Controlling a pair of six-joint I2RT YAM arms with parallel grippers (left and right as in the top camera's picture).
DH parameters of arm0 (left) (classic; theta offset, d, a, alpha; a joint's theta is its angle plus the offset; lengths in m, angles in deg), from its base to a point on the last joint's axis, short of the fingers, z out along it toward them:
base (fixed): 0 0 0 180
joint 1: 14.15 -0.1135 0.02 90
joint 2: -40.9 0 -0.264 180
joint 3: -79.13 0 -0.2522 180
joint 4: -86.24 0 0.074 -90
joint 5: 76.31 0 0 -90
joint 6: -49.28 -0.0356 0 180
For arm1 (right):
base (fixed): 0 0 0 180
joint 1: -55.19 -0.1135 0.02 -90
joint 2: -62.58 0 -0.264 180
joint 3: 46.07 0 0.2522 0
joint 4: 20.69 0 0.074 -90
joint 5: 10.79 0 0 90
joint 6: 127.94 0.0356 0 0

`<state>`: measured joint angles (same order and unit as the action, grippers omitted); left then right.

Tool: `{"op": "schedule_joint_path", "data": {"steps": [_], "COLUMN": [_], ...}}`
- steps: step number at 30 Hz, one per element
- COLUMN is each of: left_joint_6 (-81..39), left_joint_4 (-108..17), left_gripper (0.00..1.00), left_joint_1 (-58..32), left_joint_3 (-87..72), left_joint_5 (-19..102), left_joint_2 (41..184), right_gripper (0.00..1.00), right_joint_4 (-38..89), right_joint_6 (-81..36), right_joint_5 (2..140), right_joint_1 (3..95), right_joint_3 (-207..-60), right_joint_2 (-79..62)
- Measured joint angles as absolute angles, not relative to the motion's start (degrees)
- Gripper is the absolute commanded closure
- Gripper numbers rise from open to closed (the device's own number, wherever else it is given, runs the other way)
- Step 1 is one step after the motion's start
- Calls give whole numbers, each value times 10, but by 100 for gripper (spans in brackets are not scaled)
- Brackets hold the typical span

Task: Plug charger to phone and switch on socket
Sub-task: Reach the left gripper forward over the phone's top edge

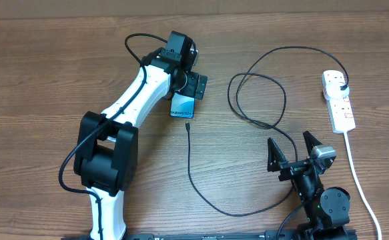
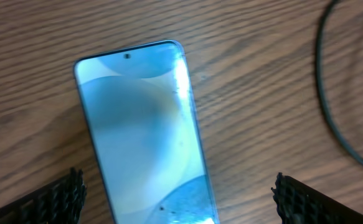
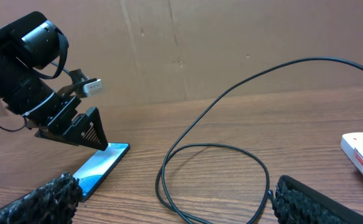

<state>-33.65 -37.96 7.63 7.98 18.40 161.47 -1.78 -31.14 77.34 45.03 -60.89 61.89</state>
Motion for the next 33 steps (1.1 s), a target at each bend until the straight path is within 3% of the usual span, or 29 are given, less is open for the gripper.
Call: {"op": "schedule_joint_path", "data": {"steps": [33], "left_joint_6": [-256], "left_joint_4": [-403], "left_gripper": [0], "left_joint_1": [76], "left_joint_3": [85], "left_joint_5": [144], "left_joint_2": [1687], "right_gripper": [0], "right_joint_4": [-18], "right_joint_6": [-311], "right_joint_5": [773], "right_joint_1": [450], "right_joint_3": [-609], "right_joint_2": [619]}}
